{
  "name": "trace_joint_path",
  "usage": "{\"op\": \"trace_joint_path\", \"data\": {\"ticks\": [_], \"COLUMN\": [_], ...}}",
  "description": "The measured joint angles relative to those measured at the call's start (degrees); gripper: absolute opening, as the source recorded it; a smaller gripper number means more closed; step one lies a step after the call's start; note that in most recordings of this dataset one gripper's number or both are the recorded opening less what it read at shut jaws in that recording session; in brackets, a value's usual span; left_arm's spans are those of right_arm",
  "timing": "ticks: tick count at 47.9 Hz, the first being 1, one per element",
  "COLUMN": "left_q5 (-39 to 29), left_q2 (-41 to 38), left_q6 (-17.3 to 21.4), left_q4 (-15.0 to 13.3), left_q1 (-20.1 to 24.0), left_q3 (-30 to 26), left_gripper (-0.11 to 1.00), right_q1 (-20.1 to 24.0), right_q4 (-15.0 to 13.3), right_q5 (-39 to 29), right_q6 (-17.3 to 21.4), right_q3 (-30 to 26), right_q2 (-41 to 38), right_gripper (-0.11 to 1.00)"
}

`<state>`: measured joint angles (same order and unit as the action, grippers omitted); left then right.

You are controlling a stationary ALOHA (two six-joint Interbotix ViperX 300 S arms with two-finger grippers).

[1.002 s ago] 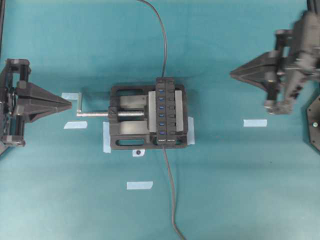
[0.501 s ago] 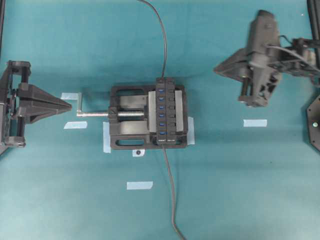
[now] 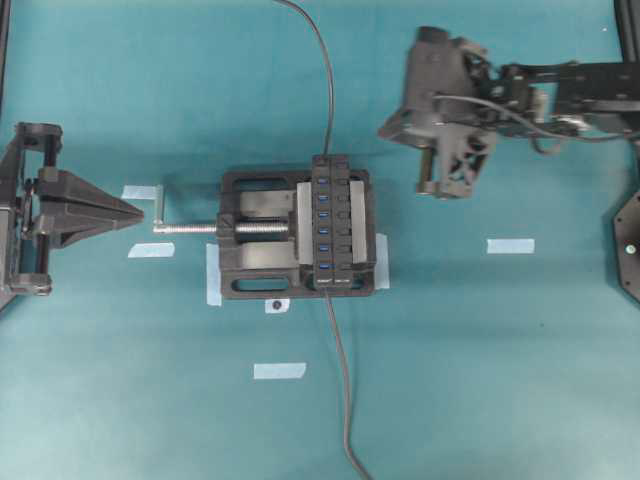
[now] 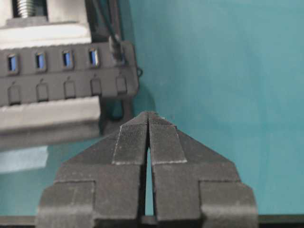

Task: Insert the USB into the second port from the front of the fixed hub.
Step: 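Lower the open right gripper around the USB plug at the hub's end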

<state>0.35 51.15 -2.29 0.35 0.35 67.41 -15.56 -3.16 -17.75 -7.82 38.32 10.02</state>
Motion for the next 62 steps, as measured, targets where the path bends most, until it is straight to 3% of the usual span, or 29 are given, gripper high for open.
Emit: {"op": "trace_joint_path", "data": {"ticks": [30,62], "left_q5": [0.0,-1.1], "left_q2": [0.0,-0.1], "left_q6": [-0.1,-0.1], "left_q4": [0.0,-0.1], "left_q1": [0.0,0.0], "left_q3": [0.0,0.0], "left_gripper": [0.00,0.00], "right_q1": [1.4,1.9], "right_q4": [0.0,0.0], "right_q5": [3.5,3.8], "right_q6": [-0.1,-0.1], "right_q3": [-4.3,-4.6], "right_q2": [-9.7,-10.3], "right_gripper": [0.00,0.00]}}
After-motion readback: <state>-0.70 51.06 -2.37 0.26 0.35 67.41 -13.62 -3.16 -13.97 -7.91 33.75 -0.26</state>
